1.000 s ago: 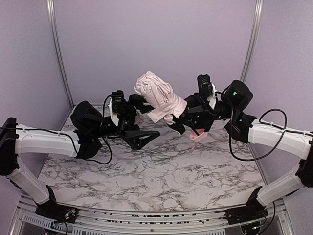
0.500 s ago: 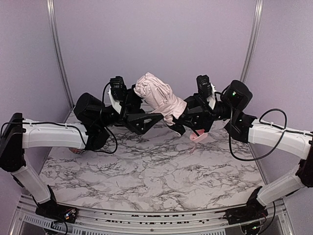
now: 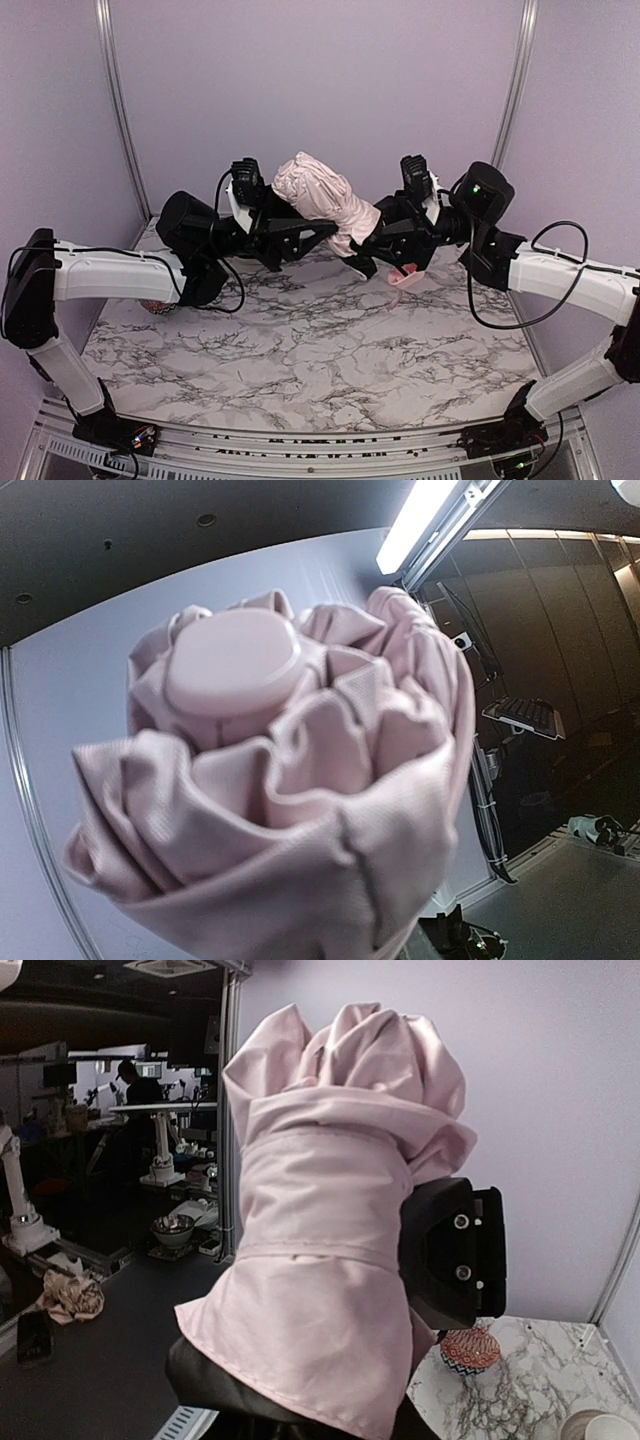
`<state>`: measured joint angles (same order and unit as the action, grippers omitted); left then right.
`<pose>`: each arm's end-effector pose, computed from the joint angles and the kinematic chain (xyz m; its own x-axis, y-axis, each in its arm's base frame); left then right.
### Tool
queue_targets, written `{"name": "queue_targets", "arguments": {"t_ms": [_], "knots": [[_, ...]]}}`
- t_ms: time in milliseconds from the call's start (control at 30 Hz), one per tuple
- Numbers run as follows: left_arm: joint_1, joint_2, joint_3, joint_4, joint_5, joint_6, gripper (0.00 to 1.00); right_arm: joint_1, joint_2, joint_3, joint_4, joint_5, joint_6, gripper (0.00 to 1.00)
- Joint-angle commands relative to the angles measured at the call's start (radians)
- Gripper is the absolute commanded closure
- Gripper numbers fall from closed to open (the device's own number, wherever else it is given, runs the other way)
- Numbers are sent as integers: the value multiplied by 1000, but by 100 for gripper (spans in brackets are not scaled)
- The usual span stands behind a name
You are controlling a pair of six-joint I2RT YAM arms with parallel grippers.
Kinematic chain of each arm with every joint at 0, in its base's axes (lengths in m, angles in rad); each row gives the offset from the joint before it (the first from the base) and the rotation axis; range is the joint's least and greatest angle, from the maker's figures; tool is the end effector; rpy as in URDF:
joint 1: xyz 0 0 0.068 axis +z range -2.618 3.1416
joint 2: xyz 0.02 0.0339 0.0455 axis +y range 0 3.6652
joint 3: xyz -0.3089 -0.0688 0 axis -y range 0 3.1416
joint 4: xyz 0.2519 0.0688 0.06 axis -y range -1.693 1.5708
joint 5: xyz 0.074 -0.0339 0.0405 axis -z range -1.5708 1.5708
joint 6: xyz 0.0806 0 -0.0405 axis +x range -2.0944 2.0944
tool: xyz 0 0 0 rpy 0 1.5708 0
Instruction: Put away the umbrella
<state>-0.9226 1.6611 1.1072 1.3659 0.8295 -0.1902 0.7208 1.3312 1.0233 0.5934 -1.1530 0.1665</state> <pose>0.1832 -0.3404 0.4329 0.2705 -0.5686 -0.7768 0.9123 -0.1063 0.3955 0.1823 0.2582 0.4245 0.0551 0.1379 -0.9889 -0.9489 -0.3010 -0.0948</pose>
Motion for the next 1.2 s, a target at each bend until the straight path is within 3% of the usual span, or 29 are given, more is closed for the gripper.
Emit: {"name": "queue_targets", "arguments": {"t_ms": [0,133,200,333,500,600,867,933,1000,1067,1167], "knots": [[2,-46,-36,4,-28,8,84,-4,-19,55,-164,42,-112,57],[4,-144,-79,-281,-184,154,89,-46,-52,55,-422,136,-285,14],[4,-193,-69,-489,-306,233,91,-89,-78,26,-483,177,-315,2],[4,-240,-17,-796,-564,329,93,-156,-141,-63,-489,292,-323,0],[4,-206,23,-943,-770,329,93,-160,-161,-98,-475,420,-346,0],[4,-160,61,-973,-824,309,93,-161,-149,-97,-462,470,-338,0],[5,-129,144,-975,-809,335,92,-160,-124,-82,-460,446,-337,0],[11,-99,76,-922,-776,321,91,-161,-120,-92,-439,437,-327,0],[21,-34,-17,-843,-784,226,97,-161,-113,-104,-412,427,-311,0],[34,61,-126,-720,-716,136,100,-161,-104,-115,-389,412,-297,0],[31,206,-288,-451,-609,93,95,-160,-84,-131,-353,395,-279,0]]}}
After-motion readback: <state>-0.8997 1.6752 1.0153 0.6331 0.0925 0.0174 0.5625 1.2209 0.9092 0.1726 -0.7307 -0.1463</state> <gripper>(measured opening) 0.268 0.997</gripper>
